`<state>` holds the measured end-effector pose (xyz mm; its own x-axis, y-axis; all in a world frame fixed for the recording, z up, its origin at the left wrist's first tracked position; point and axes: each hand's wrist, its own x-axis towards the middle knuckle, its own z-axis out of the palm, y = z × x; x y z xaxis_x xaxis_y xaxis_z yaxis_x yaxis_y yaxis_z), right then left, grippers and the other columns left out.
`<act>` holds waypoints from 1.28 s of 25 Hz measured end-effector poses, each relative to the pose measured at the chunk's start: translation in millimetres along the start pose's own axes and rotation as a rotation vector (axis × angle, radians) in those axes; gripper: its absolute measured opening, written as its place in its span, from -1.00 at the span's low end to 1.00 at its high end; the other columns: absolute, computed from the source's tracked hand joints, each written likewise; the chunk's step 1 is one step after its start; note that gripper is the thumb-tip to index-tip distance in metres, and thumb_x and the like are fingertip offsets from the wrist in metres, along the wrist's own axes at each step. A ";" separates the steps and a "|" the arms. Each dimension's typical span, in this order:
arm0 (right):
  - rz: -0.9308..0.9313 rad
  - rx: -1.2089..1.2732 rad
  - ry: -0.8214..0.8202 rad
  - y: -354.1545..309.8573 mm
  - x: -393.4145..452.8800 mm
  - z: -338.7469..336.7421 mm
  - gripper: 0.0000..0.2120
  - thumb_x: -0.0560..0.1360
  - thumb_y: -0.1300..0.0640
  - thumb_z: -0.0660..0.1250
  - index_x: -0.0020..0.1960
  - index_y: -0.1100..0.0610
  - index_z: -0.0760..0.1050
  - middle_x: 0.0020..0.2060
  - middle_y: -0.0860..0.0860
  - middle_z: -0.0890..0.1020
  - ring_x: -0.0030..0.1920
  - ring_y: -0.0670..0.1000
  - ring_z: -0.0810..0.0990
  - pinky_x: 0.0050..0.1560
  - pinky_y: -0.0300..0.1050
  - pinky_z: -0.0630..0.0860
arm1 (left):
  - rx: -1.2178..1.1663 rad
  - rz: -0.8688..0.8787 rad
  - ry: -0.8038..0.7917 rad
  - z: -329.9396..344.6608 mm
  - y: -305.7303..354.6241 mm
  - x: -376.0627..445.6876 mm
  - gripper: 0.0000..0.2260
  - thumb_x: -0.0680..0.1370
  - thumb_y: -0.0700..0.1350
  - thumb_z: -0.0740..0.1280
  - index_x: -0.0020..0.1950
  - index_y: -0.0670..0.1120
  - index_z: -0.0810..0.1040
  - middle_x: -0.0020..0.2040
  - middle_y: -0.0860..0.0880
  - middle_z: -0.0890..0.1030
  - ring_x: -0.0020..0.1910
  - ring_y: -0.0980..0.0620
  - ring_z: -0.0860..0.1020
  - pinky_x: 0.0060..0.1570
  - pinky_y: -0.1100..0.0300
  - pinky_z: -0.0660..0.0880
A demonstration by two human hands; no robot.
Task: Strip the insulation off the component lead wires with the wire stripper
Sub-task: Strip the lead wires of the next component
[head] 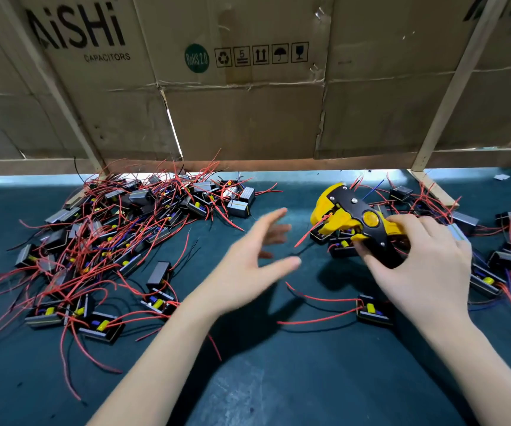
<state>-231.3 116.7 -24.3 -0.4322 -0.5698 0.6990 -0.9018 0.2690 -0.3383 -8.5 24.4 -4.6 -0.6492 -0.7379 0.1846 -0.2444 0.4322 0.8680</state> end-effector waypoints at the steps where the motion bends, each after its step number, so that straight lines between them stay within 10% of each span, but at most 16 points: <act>1: 0.009 0.011 -0.004 -1.2 -0.1 -0.5 -0.54 0.35 -0.23 0.37 0.06 0.10 0.57 -0.13 0.06 0.61 -0.04 0.21 0.58 0.02 0.04 0.29 | 0.158 0.038 0.179 -14.2 -2.8 0.6 -0.58 0.52 -0.18 0.43 0.35 0.01 0.47 0.21 0.03 0.59 0.13 0.13 0.57 0.19 0.08 0.49; 4: 0.004 0.171 -0.094 -3.6 2.2 -4.8 -0.61 0.39 -0.19 0.46 0.03 0.08 0.58 -0.16 0.01 0.61 -0.07 0.14 0.59 0.02 0.10 0.45 | 0.724 -0.142 0.545 -60.6 -16.6 -4.5 -0.77 0.45 0.02 0.49 0.00 -0.06 0.58 -0.01 -0.03 0.60 -0.01 -0.06 0.56 0.04 0.00 0.51; 8: -0.228 0.421 -0.559 4.3 10.5 -18.4 -0.69 0.32 -0.18 0.50 -0.05 -0.05 0.56 -0.17 -0.16 0.61 -0.12 -0.14 0.57 -0.03 -0.12 0.49 | 0.866 -0.804 0.257 -95.9 -33.9 -18.5 -0.57 0.36 0.22 0.52 -0.16 -0.09 0.46 0.00 -0.12 0.60 0.03 -0.18 0.58 -0.01 0.02 0.52; 13: -0.372 0.277 -0.828 9.1 8.9 -20.0 -0.64 0.29 -0.25 0.49 -0.06 -0.06 0.54 -0.20 -0.21 0.58 -0.12 -0.18 0.54 -0.02 -0.06 0.48 | 0.775 -0.565 0.323 -86.4 -32.8 -12.3 -0.81 0.45 0.07 0.48 -0.23 0.01 0.55 -0.18 0.01 0.61 -0.06 -0.10 0.58 -0.02 0.07 0.53; 18: -0.313 -0.183 -0.557 22.0 12.8 -14.4 -0.53 0.29 -0.31 0.46 0.04 -0.03 0.52 -0.14 -0.11 0.54 0.01 0.06 0.55 0.02 -0.01 0.32 | 0.561 0.083 0.229 -52.8 -21.8 -1.6 -0.90 0.46 -0.18 0.49 -0.07 -0.07 0.62 -0.19 0.09 0.65 -0.20 0.14 0.56 -0.08 0.31 0.44; 23: -0.148 -0.411 -0.237 37.6 14.8 -14.0 -0.55 0.20 0.00 0.62 -0.07 0.19 0.53 -0.22 0.15 0.54 -0.12 0.23 0.54 -0.03 0.07 0.26 | 0.588 0.228 -0.002 -22.4 -21.5 1.7 -0.70 0.46 -0.36 0.34 0.12 -0.09 0.62 0.03 0.05 0.66 0.06 0.06 0.58 0.12 0.19 0.47; 28: 0.030 0.100 0.043 22.7 18.6 -20.0 -0.63 0.36 -0.10 0.47 0.02 0.12 0.51 -0.14 0.03 0.57 -0.07 0.14 0.53 0.02 0.05 0.36 | 0.549 0.155 0.451 -41.5 -26.3 1.7 -0.73 0.46 -0.34 0.34 0.10 -0.08 0.61 -0.08 0.06 0.60 -0.14 0.04 0.54 0.04 0.05 0.51; 32: 0.127 0.590 0.123 7.2 16.7 -29.2 -0.74 0.45 -0.06 0.42 0.07 0.00 0.48 -0.20 -0.23 0.55 -0.18 -0.23 0.47 -0.08 -0.48 0.32 | 0.560 0.077 0.525 -39.6 -25.3 3.4 -0.90 0.49 -0.22 0.40 -0.04 -0.04 0.60 -0.25 0.11 0.54 -0.28 0.10 0.47 -0.12 0.04 0.50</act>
<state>-245.2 131.7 3.3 -0.5650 -0.4586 0.6859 -0.7036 -0.1663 -0.6908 24.0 -9.6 -7.7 -0.2863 -0.7837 0.5513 -0.6311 0.5871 0.5069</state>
